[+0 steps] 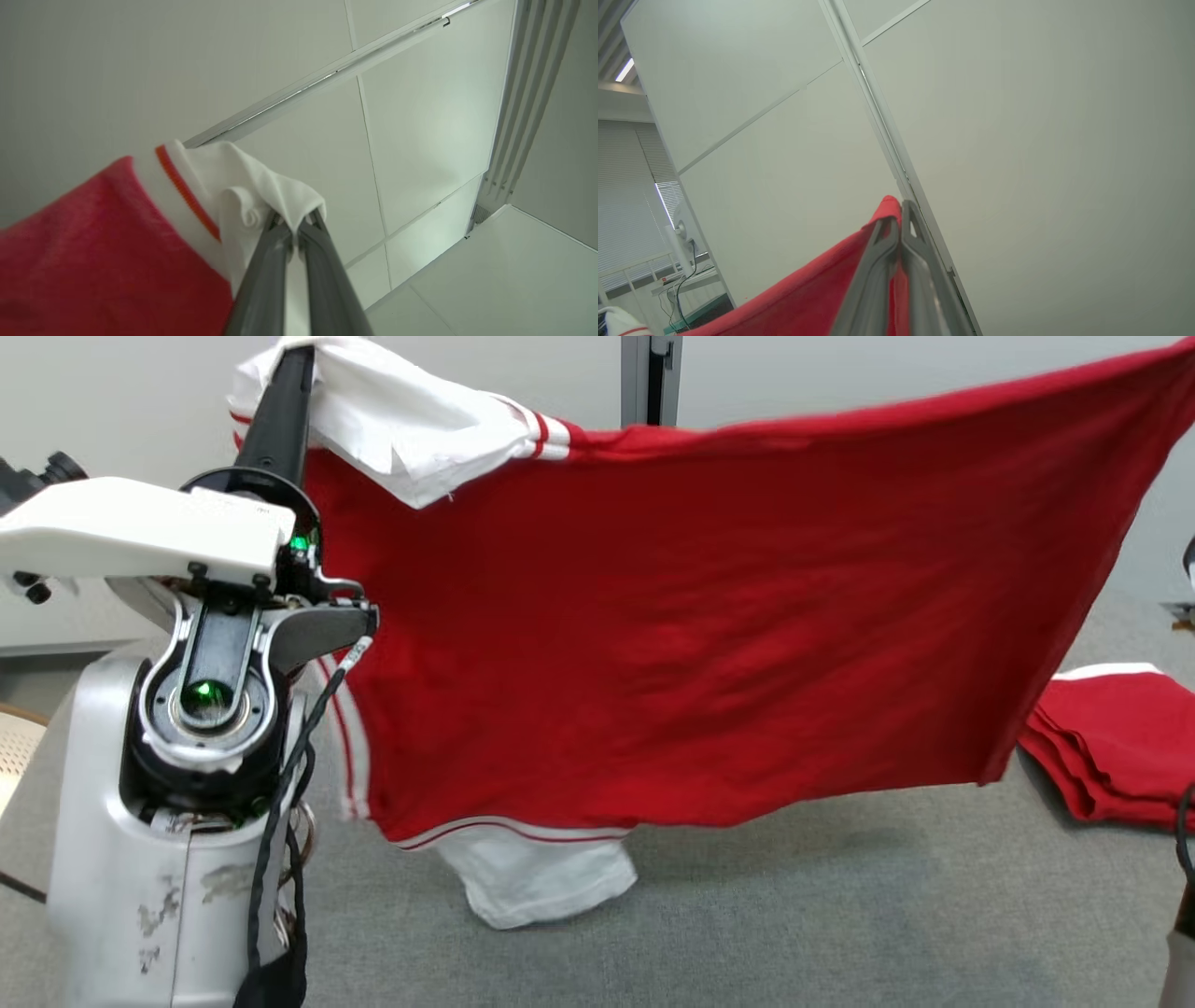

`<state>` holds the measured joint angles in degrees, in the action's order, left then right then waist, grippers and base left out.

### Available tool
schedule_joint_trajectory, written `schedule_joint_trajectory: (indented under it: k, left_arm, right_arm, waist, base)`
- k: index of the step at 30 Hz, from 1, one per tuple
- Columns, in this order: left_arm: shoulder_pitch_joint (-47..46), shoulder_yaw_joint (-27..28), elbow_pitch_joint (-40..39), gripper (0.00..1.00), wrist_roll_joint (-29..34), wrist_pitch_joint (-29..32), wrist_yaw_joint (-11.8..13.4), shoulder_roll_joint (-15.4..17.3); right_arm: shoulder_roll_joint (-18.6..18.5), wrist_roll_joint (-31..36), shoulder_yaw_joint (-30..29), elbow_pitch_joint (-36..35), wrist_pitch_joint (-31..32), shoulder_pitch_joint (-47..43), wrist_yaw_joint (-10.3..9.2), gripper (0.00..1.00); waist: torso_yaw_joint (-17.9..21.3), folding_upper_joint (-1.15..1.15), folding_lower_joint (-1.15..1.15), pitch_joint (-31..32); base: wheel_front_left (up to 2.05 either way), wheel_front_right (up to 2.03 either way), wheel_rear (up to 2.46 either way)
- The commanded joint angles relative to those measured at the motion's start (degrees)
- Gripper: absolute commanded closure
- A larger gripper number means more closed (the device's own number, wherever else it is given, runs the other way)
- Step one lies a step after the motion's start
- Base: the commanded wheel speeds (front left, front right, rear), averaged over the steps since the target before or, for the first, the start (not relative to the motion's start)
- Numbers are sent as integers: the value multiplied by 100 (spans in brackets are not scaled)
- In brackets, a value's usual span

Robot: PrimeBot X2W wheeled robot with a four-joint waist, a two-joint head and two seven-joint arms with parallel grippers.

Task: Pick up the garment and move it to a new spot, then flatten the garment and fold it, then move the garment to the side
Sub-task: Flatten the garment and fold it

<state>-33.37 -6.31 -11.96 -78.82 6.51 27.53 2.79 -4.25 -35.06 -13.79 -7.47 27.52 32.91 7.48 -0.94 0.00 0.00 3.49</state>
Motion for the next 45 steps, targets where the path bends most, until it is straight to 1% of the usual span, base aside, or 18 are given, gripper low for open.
schedule_joint_trajectory:
  k: [1,3,7,8,12,14,15,18,21,24,25,30,33,37,39,41,42,45]
  left_arm:
    - [-163,25,140,100,-39,1,77,23]
    - [-416,-4,452,100,-37,29,169,21]
    - [-1247,55,1125,100,119,-20,290,121]
    - [-1528,54,1316,100,185,-69,264,143]
    - [-2911,-20,2268,100,572,-391,-11,240]
    - [-3648,-63,2764,100,799,-646,-223,320]
    - [-3648,-63,2764,100,799,-646,-223,320]
    - [-4577,0,3541,100,1019,-1101,-615,336]
    - [-5346,-3,4138,100,1222,-1566,-1059,350]
    - [-5667,-6,4717,100,1334,-1870,-1438,311]
    - [-5747,-78,5007,100,1421,-1993,-1700,279]
    - [-5432,-303,5615,100,1805,-2133,-2265,207]
    - [-5053,-423,5930,100,2086,-2169,-2509,185]
    - [-4342,-411,6205,100,2404,-2169,-2726,138]
    - [-3790,-333,6373,100,2536,-2171,-2855,127]
    - [-3655,-299,6397,100,2608,-2172,-2887,129]
    - [-3384,-218,6443,100,2738,-2173,-2946,117]
    - [-2705,-189,6649,100,2916,-2167,-3063,94]
  right_arm:
    - [5,143,10,65,89,171,2,100]
    - [-17,323,51,258,192,424,2,100]
    - [-259,598,361,872,170,1357,1,100]
    - [-368,641,438,1074,83,1647,1,100]
    - [-661,744,715,2006,-477,3008,2,100]
    - [-737,746,856,2485,-913,3656,1,100]
    - [-737,746,856,2485,-913,3656,1,100]
    - [-754,488,1055,3190,-1626,4430,-1,100]
    - [-840,387,1279,3715,-2452,4984,-1,100]
    - [-896,282,1680,4115,-3171,5144,-1,100]
    - [-921,63,1979,4307,-3473,5101,0,100]
    - [-1176,-399,2696,4815,-3863,4626,1,100]
    - [-1174,-736,2991,5114,-3998,4265,1,100]
    - [-1254,-961,3541,5417,-4067,3717,1,100]
    - [-1187,-1129,3756,5672,-4092,3334,-1,100]
    - [-1147,-1214,3803,5750,-4114,3296,2,100]
    - [-1127,-1313,3936,5958,-4133,3136,1,100]
    - [-1045,-1329,4380,6185,-4047,2612,1,100]
  waist:
    - [35,0,0,-164]
    - [65,0,0,-368]
    - [253,0,0,-1177]
    - [281,0,0,-1400]
    - [341,0,0,-2249]
    - [362,0,0,-2594]
    - [362,0,0,-2594]
    - [367,0,0,-2926]
    - [341,0,0,-3174]
    - [270,0,0,-3331]
    - [199,0,0,-3403]
    - [-33,0,0,-3481]
    - [-137,0,0,-3408]
    - [-275,0,0,-3275]
    - [-303,0,0,-2990]
    - [-300,0,0,-2931]
    - [-330,0,0,-2852]
    - [-369,0,0,-2529]
  base:
    - [0,0,0]
    - [0,0,0]
    - [0,0,0]
    - [0,0,0]
    - [0,0,0]
    - [0,0,0]
    - [0,0,0]
    - [0,0,0]
    - [0,0,0]
    - [0,0,0]
    - [0,0,0]
    - [0,0,0]
    - [0,0,0]
    - [0,0,0]
    - [0,0,0]
    - [0,0,0]
    - [0,0,0]
    - [0,0,0]
